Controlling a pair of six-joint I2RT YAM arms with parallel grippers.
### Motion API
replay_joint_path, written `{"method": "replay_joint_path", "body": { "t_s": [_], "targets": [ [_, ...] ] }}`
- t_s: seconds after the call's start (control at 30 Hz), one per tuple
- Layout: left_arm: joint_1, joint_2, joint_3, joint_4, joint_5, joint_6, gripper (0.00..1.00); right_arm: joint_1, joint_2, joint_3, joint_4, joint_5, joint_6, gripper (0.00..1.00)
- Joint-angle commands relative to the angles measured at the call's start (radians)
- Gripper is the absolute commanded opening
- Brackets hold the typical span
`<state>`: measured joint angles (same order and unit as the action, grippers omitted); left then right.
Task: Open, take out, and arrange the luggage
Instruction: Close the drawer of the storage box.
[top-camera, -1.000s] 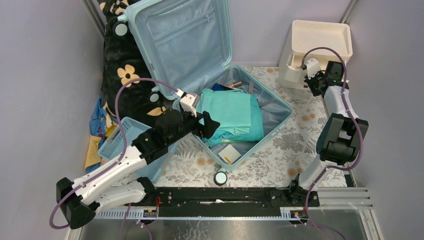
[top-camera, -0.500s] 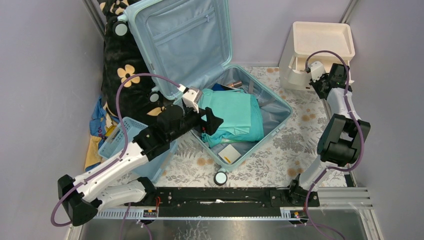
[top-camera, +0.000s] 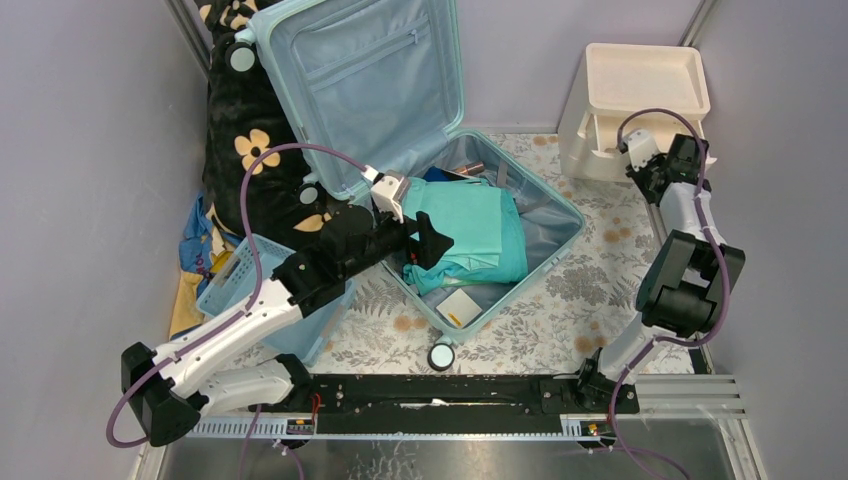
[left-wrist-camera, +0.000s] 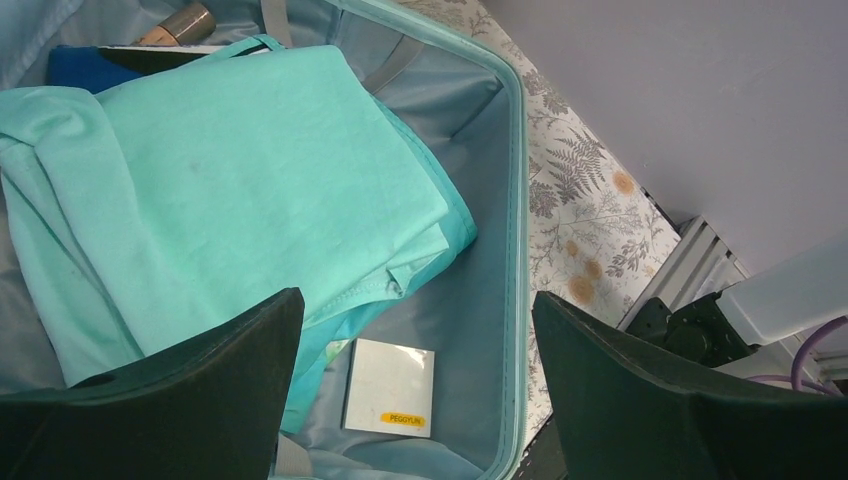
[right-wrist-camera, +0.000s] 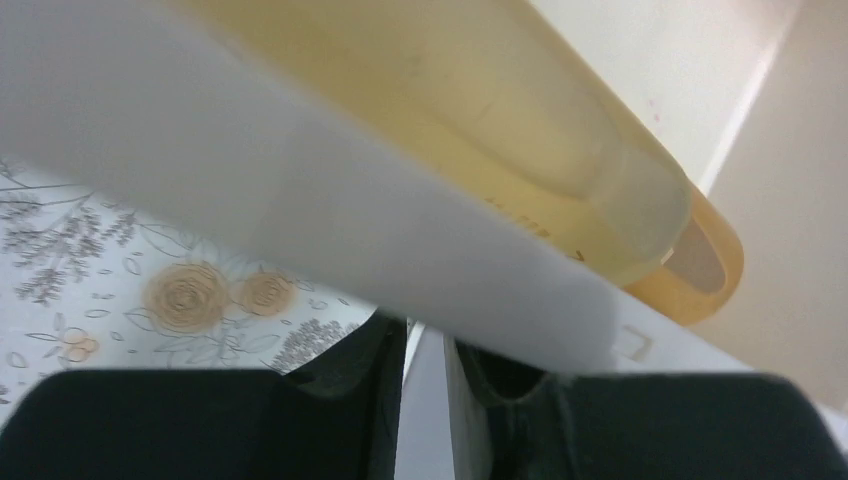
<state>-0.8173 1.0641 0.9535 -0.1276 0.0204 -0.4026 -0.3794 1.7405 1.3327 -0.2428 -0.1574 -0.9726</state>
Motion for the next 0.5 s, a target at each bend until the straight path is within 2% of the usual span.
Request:
{"method": "replay_joint_path", "body": {
  "t_s": [0.0,0.17,0.3,0.47],
  "targets": [
    [0.008,-0.005,0.031,0.062,0.012,-0.017,0.91,-0.096,-0.050,0.034,0.114,0.088,0.013,0.26],
    [0.008,0.012,0.030,0.089,0.031,-0.020,0.91,-0.109,-0.119,-0.074,0.168,0.025,0.008,0.26],
    [0.007,0.036,0.058,0.081,0.054,-0.018,0.91,-0.105,-0.052,0.045,0.049,-0.096,0.048,0.26],
    [0.008,0.006,0.027,0.100,0.045,-0.035,0.91,-0.097,-0.022,0.060,0.177,-0.134,0.183,0.26]
  ]
}}
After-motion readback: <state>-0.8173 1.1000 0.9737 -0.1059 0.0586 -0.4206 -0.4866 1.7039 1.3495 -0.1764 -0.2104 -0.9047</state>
